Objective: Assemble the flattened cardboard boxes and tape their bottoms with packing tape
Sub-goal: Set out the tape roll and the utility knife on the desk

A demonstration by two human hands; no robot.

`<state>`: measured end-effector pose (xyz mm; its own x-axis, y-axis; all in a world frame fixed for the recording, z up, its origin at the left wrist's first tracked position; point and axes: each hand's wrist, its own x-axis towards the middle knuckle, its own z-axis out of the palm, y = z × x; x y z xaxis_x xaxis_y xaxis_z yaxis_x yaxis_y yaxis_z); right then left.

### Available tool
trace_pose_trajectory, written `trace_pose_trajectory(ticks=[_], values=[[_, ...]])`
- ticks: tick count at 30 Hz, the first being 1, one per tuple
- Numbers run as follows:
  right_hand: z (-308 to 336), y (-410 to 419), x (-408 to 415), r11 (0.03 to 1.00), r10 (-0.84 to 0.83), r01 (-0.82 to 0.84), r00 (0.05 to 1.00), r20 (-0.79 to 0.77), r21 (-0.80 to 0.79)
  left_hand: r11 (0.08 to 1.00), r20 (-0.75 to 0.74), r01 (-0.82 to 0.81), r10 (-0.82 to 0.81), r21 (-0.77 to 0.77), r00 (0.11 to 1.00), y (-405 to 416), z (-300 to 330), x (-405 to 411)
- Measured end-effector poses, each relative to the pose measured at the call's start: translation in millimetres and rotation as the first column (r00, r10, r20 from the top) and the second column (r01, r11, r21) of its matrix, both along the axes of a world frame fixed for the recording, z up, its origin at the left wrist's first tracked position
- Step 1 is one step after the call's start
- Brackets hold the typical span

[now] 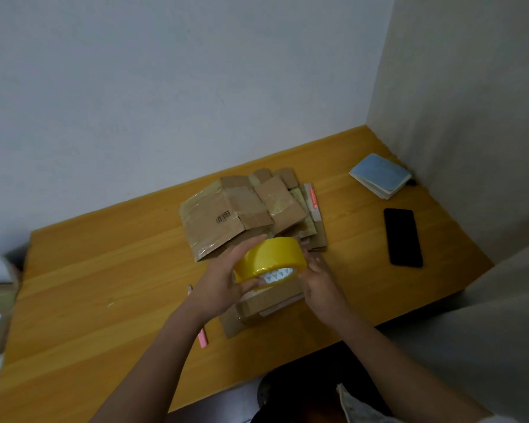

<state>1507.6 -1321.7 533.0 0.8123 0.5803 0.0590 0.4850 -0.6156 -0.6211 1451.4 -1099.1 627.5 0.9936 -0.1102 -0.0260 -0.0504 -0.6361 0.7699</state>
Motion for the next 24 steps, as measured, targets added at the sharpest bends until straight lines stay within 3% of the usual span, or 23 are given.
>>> trace_pose_trajectory(ticks=[5,9,13,18,24], values=[[-5,-10,9,0.989,0.063,-0.070,0.997,-0.054,-0.133,0.965,-0.132,-0.186,0.164,-0.185,0.978,16,5,-10],[-2,-12,12,0.968,0.078,-0.093,0.994,-0.076,-0.234,0.971,-0.158,-0.203,0.182,-0.126,0.971,39,8,-28],[4,2,7,0.942,0.073,-0.067,0.997,0.009,-0.329,0.981,-0.137,-0.187,0.179,-0.045,0.974,39,8,-31],[0,5,-15,0.952,0.092,-0.089,0.996,-0.002,-0.292,0.983,-0.096,-0.185,0.186,0.011,0.978,33,11,-23],[7,1,-17,0.899,0.151,-0.100,0.985,0.086,-0.427,0.989,-0.144,-0.131,0.120,-0.065,0.982,22,18,-17]])
